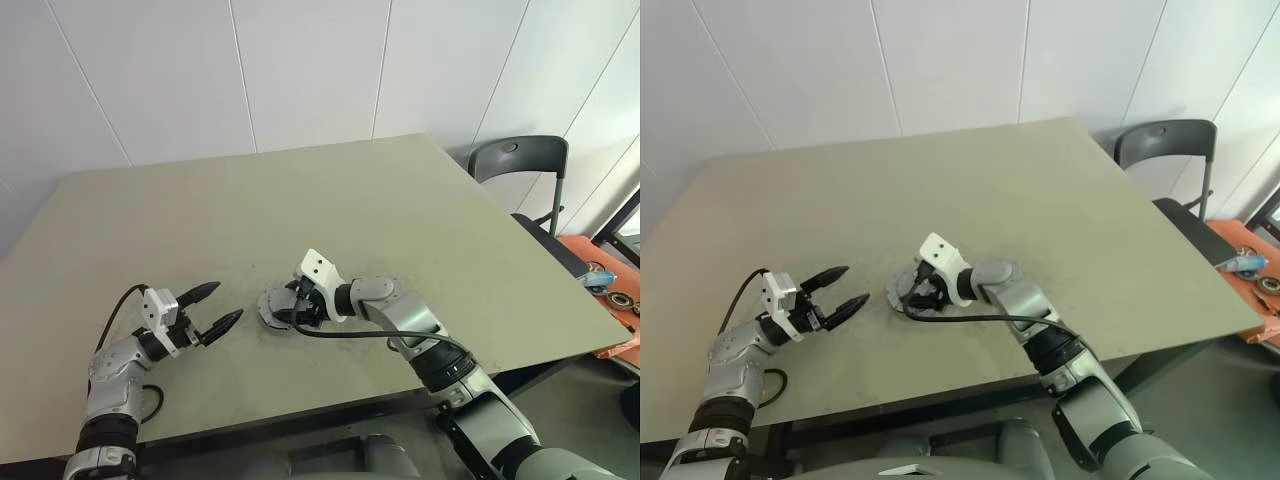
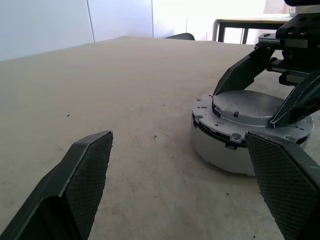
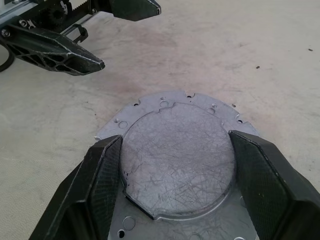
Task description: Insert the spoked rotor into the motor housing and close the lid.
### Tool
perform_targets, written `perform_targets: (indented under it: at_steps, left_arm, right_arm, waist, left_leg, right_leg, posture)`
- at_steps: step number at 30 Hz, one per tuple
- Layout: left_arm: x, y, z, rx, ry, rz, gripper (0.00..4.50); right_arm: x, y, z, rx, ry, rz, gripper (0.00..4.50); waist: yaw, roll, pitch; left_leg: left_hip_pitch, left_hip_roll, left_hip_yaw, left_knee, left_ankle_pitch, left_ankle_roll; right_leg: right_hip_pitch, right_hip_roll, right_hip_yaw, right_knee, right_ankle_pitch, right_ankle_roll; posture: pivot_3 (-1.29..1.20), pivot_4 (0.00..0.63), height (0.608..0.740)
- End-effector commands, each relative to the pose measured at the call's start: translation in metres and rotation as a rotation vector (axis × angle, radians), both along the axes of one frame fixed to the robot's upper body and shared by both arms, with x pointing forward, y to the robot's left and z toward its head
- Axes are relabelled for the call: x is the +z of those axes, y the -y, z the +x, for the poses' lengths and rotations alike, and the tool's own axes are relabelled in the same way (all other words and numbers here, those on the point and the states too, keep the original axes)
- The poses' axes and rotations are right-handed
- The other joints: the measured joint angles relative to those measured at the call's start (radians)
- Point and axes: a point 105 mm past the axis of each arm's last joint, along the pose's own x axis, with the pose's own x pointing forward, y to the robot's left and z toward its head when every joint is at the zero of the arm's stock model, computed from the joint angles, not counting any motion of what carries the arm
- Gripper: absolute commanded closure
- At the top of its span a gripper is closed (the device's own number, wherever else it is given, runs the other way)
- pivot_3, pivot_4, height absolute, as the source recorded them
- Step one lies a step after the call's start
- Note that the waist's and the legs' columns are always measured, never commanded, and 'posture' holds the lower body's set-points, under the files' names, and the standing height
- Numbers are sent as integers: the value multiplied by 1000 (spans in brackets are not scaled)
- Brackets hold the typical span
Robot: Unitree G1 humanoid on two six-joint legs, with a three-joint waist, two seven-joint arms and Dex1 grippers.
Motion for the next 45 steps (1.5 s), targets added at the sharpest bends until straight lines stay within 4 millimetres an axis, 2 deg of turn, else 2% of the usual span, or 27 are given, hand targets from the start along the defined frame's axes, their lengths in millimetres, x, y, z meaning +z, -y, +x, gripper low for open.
perform_targets:
  at_steps: [1,23,45]
  left_arm:
    - [11,-3,5,6,47,14,0]
    - [10,-3,5,4,50,16,0]
    - [11,-4,5,6,50,17,0]
  right_arm:
    - [15,-5,7,-15,61,31,1464]
    - [1,0,0,44,54,-52,1464]
    - [-16,15,6,-1,9,-129,1464]
  waist:
    - [0,0,0]
    - [0,0,0]
    - [0,0,0]
  left_leg:
    - [0,0,0,0,0,0]
    - [0,0,0,0,0,0]
    - [0,0,0,0,0,0]
  right_leg:
    - [0,0,0,0,0,0]
    - [0,0,0,0,0,0]
    - [0,0,0,0,0,1]
  posture:
    - [0,0,740]
    - [0,0,740]
    - [0,0,740]
